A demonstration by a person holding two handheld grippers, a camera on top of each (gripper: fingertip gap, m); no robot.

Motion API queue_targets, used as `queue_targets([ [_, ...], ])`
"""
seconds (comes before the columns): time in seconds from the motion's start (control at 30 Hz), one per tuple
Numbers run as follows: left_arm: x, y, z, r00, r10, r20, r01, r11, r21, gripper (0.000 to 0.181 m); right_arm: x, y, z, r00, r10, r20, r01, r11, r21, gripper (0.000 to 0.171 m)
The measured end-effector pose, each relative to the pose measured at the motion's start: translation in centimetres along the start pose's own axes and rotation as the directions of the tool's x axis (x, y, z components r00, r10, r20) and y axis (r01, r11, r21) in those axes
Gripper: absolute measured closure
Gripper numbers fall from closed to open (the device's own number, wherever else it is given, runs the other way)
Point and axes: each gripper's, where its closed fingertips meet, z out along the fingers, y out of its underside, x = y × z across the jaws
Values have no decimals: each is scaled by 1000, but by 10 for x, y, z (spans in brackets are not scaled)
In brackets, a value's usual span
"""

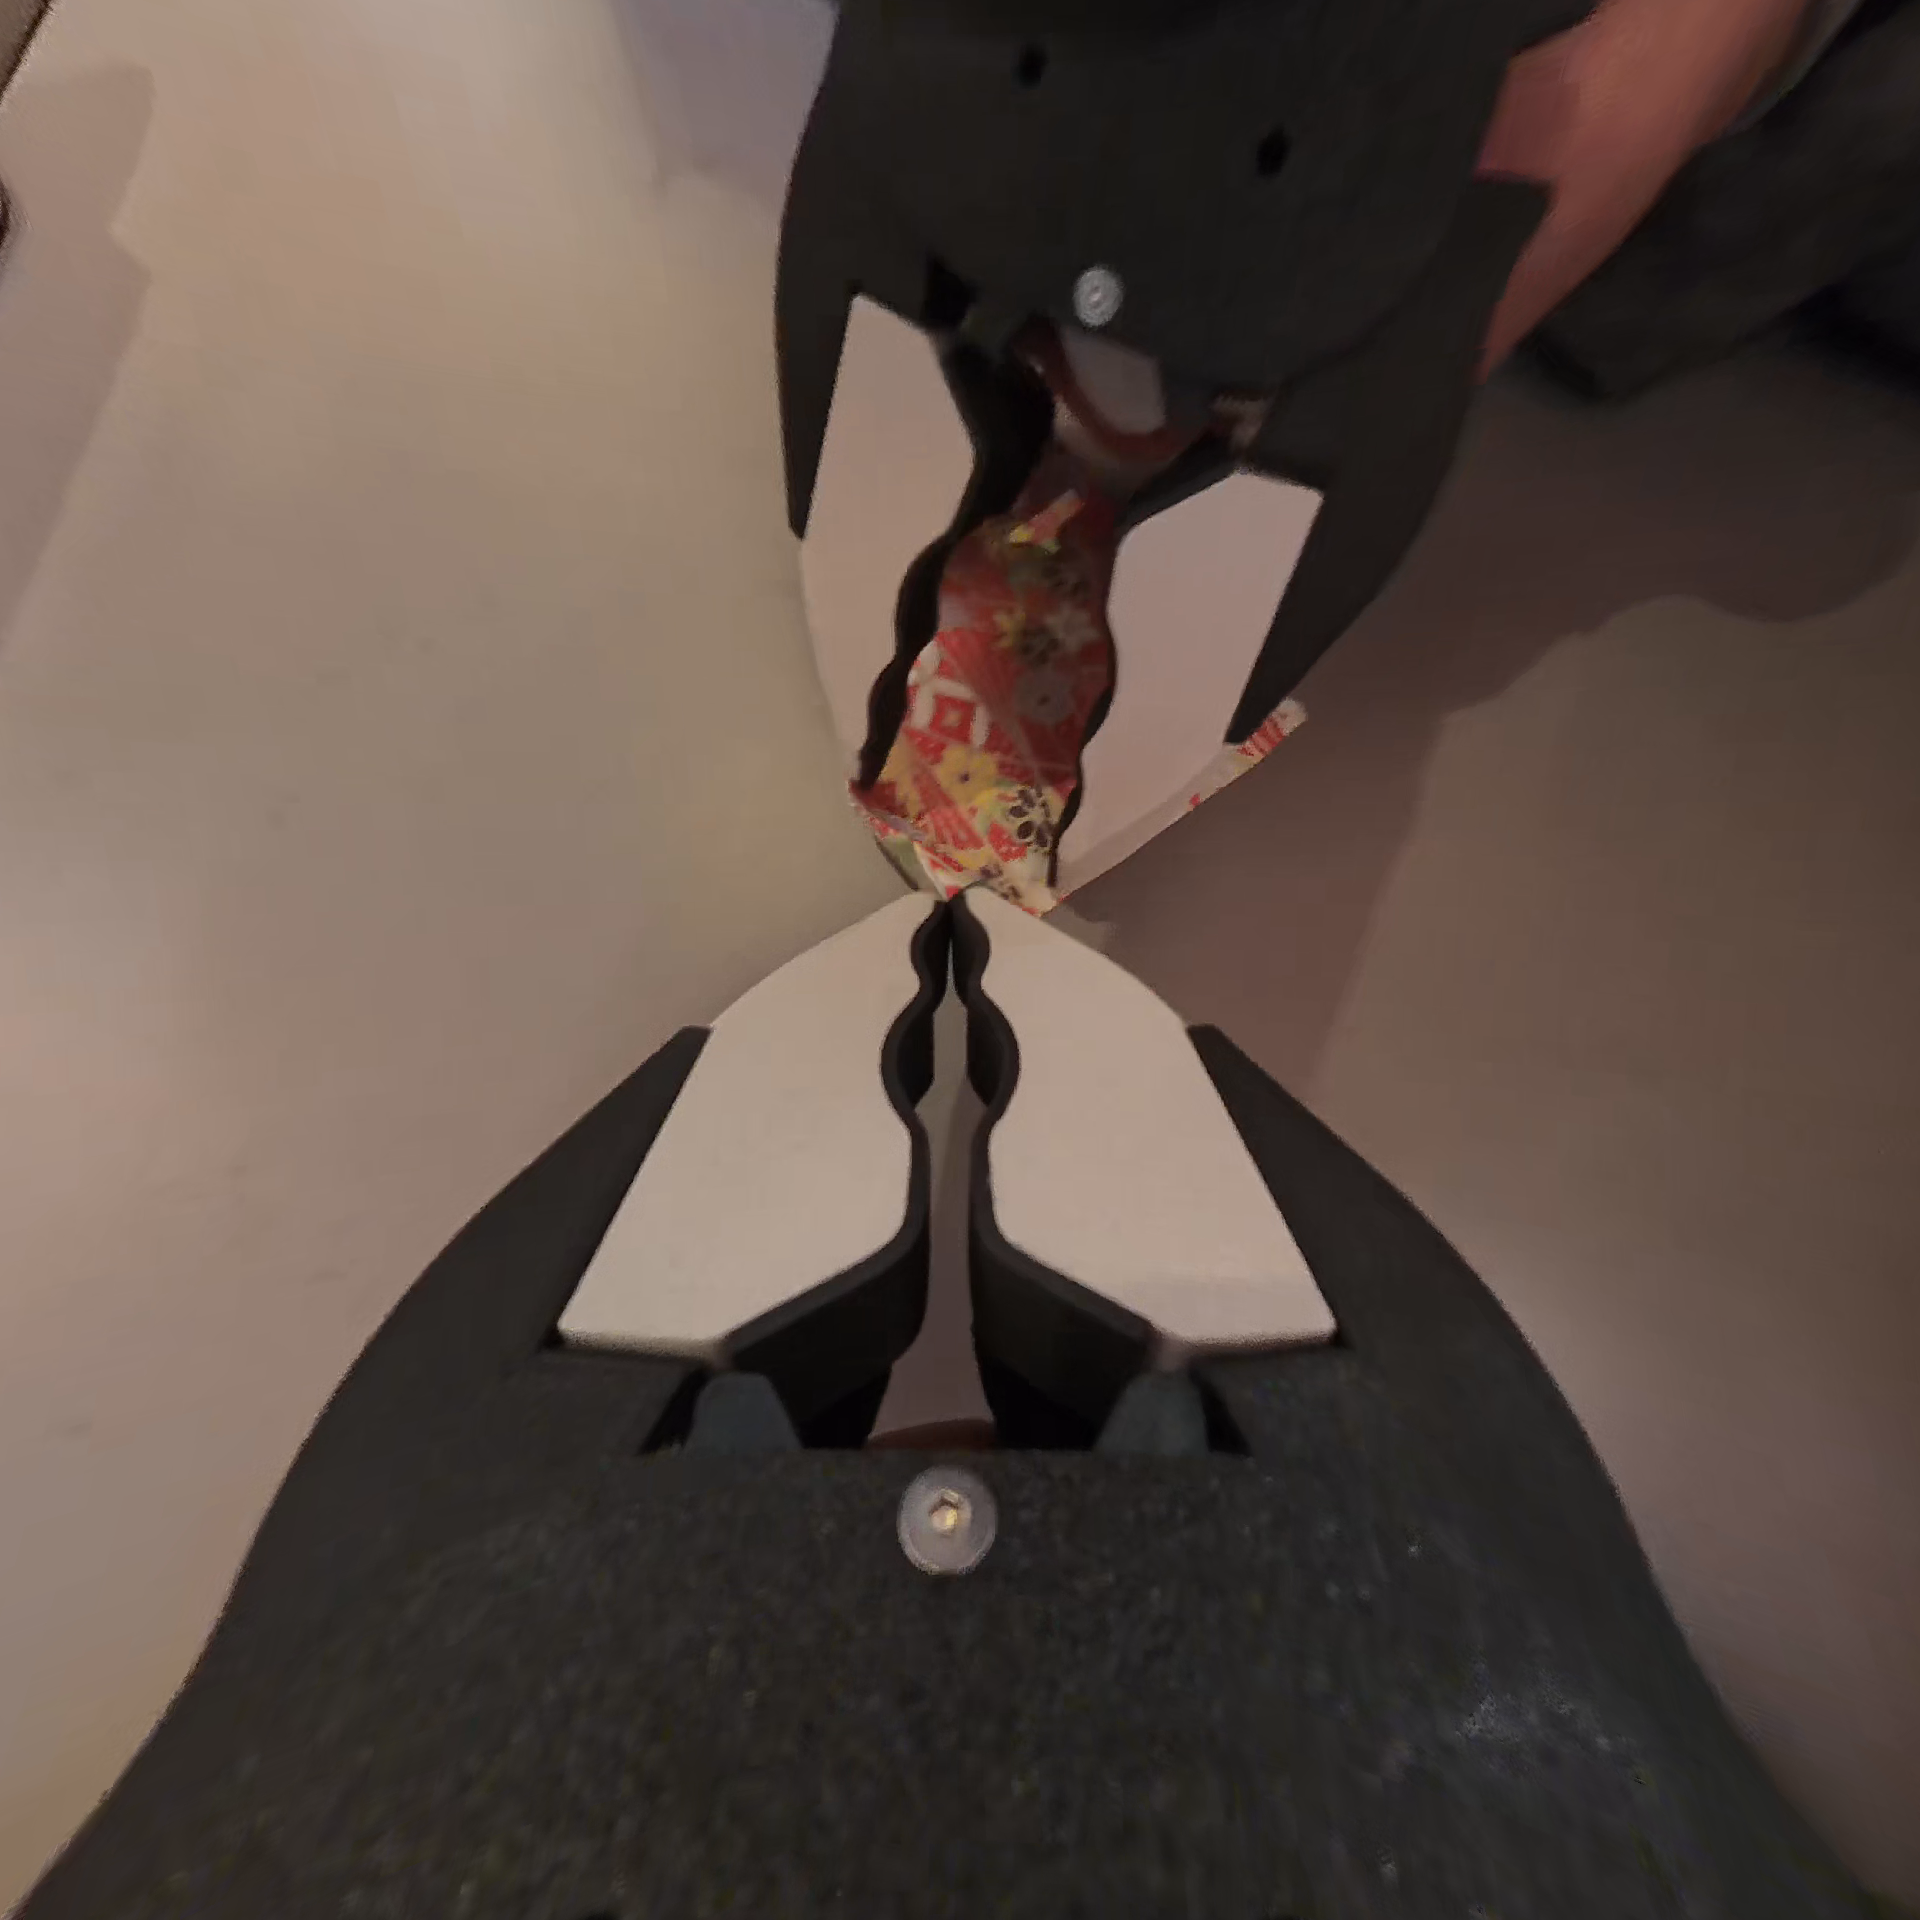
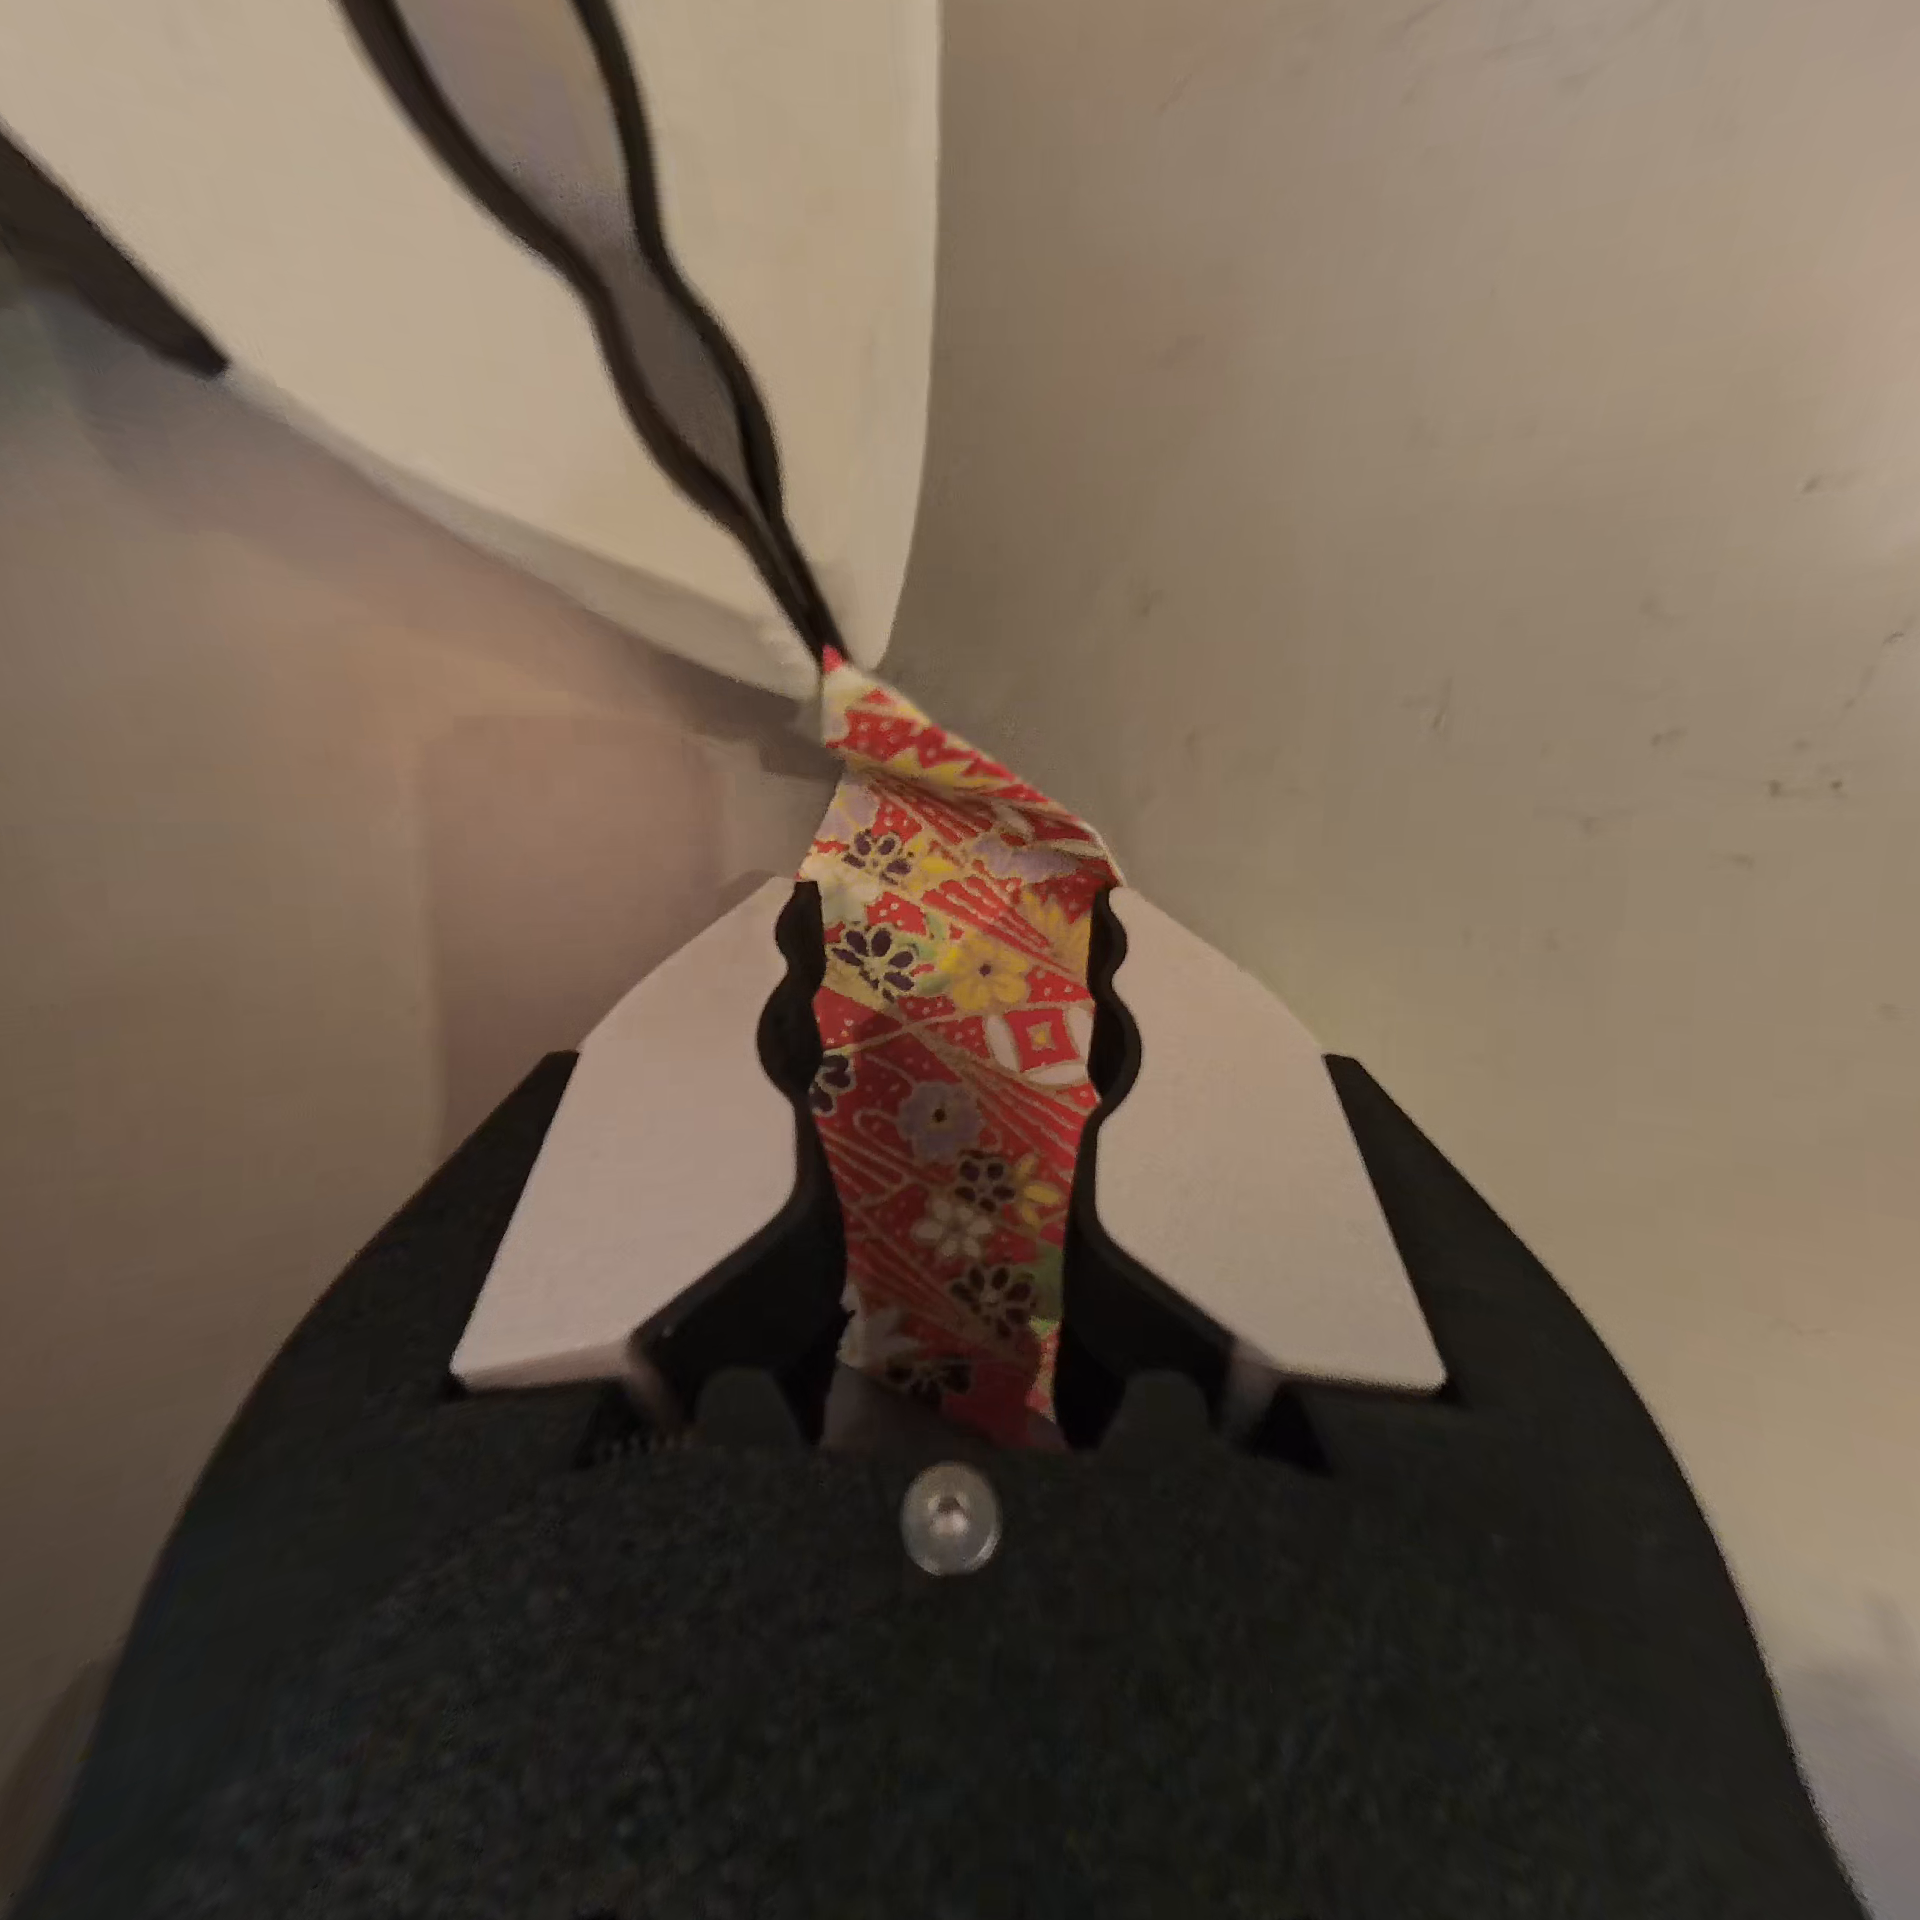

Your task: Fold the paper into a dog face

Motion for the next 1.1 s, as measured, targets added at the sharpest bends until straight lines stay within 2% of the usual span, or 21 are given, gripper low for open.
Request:
queue_targets([
  [0.3, 20, 14, 12, 997, 70, -23, -72, 994, -85, 181, 2, -1, 0, 1000, 15, -11, -15, 1000, 27, 126],
  [0.73, 26, 23, 22, 1000, 15, -16, -17, 992, -123, 181, 4, -3, 1, 998, 47, -30, -45, 997, 57, 129],
  [0.9, 29, 27, 30, 999, 17, 29, -13, 989, -151, 181, 10, -4, 1, 996, 80, -47, -76, 993, 90, 140],
  [1.1, 29, 27, 30, 999, 2, 48, 6, 987, -159, 181, 9, -6, 0, 994, 114, -3, -113, 988, 101, 140],
])
